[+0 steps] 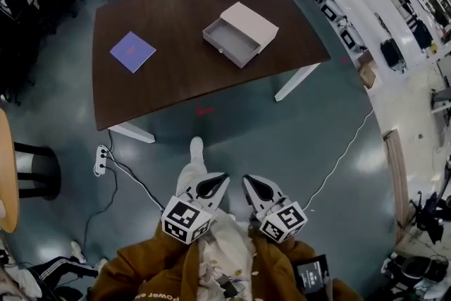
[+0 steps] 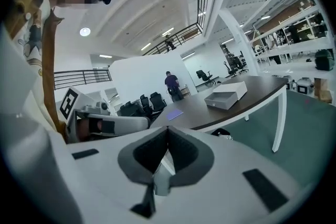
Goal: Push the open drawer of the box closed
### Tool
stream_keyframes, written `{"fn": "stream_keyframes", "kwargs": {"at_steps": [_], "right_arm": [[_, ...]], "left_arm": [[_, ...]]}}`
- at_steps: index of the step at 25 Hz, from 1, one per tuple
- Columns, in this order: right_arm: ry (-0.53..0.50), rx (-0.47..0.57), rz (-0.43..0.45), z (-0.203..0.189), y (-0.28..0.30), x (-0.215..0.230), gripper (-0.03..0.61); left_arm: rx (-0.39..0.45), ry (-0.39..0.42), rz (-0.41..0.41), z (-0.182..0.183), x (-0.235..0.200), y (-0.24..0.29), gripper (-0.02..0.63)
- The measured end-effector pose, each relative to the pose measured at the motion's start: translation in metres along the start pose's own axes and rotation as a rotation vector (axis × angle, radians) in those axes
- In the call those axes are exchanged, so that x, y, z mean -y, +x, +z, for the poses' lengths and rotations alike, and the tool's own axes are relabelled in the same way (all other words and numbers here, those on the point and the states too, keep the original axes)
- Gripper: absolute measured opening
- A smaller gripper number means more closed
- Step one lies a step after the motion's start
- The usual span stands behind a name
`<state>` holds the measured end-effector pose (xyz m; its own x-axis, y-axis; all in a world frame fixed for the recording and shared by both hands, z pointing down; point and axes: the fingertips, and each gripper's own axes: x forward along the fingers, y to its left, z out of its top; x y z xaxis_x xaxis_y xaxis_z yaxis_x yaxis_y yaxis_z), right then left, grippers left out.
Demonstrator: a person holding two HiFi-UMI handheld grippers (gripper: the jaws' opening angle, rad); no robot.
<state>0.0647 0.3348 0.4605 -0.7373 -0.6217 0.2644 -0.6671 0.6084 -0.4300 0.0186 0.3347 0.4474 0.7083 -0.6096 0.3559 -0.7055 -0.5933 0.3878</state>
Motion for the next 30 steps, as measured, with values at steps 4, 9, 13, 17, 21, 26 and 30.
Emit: {"fn": "stream_keyframes", "kwargs": {"at_steps": [4,9,13,17,21,26,30], "right_arm": [[0.02,0.01,-0.03,0.059,0.082,0.029,0.0],[0.06,0.028,-0.055,0.12,0.176,0.06,0.0],[0.046,0.032,-0.065,0.151,0.223,0.076,0.0],[-0.001,0.021,-0.06,0.172,0.254,0.088,0.0],[-0.03,-0.009,-0.049,0.169,0.28,0.105,0.0],[-0.034,-0.064,-0.019,0.168,0.308,0.123,0.0],[-0.023,-0.064,-0.025,0.174,0.31,0.146,0.0]], "left_arm": [[-0.021,0.008,-0.047,0.066,-0.077,0.033,0.005],[-0.043,0.006,-0.07,0.128,-0.16,0.061,0.005],[-0.037,-0.001,-0.079,0.161,-0.206,0.079,0.005],[-0.042,0.008,-0.085,0.18,-0.228,0.095,0.005],[-0.059,0.0,-0.078,0.183,-0.247,0.113,0.005],[-0.08,-0.006,-0.026,0.192,-0.279,0.129,0.005],[-0.162,0.027,-0.005,0.179,-0.299,0.159,0.006]]}}
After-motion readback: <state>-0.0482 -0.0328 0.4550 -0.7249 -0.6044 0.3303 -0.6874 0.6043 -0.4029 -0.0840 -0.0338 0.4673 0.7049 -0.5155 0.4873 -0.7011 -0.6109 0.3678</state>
